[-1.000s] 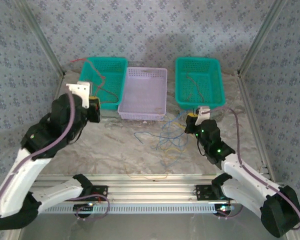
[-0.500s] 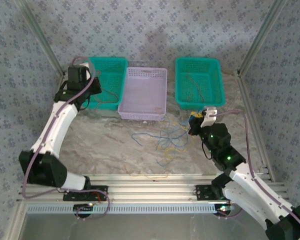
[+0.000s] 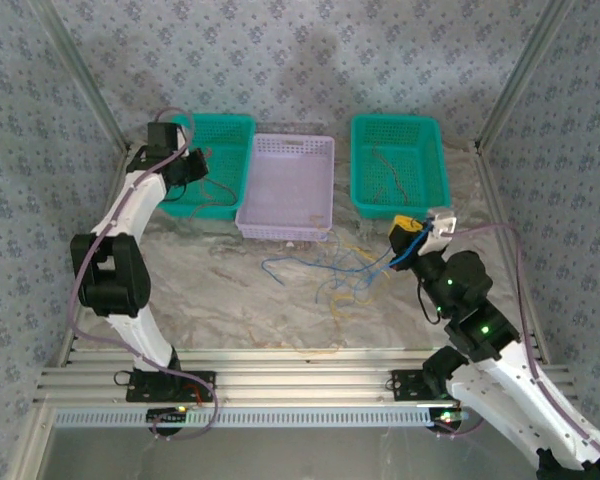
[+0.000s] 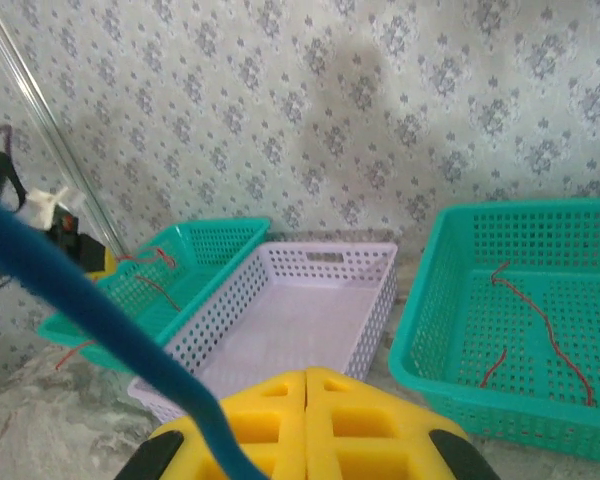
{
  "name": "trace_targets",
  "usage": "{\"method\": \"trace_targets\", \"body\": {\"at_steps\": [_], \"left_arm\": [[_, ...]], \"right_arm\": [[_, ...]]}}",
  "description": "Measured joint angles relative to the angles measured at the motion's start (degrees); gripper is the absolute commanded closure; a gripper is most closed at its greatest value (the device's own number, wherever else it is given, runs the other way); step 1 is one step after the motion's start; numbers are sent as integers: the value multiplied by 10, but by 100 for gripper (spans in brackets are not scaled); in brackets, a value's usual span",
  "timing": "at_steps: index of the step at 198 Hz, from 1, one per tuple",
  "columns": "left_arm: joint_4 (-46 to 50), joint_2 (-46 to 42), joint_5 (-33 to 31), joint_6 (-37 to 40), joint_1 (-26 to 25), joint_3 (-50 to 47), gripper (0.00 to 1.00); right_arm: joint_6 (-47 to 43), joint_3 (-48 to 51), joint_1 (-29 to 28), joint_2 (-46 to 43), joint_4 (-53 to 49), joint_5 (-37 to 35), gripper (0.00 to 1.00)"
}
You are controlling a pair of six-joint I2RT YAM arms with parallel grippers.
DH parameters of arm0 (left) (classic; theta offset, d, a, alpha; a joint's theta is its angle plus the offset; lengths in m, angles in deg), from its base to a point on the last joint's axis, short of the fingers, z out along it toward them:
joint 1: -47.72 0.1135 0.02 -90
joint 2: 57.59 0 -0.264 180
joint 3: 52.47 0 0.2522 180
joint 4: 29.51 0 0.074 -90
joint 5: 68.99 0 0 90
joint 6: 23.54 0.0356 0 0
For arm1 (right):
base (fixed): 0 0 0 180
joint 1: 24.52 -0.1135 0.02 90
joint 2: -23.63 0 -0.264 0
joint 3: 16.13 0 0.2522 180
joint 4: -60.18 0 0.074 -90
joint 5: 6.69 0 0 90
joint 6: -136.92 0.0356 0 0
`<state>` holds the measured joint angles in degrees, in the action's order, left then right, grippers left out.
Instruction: Untangle the cables
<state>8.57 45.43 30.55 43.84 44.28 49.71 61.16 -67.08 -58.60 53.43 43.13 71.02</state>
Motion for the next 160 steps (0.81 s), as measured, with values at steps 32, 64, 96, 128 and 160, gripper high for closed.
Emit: {"method": "trace_targets", "body": {"at_steps": [32,64,96,128,160], "left_arm": [[-5,2,7,-2,0,0,100],[-14,-6,21,-15,0,-11,100],[-25,-12,44,-26,0,-19,100],[-31,-10,59,-26,-1,-29,100],[-35,2,63,-30,-1,-47,100]], "right_arm": [[-2,-3,-2,-5,-14,-5,100],[-3,-2,-3,-5,-19,-6,100],[-3,-2,-4,-4,-19,-6,100],[-3,-2,-6,0,-19,-6,100],[-3,-1,-9,0,-19,-6,100]]}}
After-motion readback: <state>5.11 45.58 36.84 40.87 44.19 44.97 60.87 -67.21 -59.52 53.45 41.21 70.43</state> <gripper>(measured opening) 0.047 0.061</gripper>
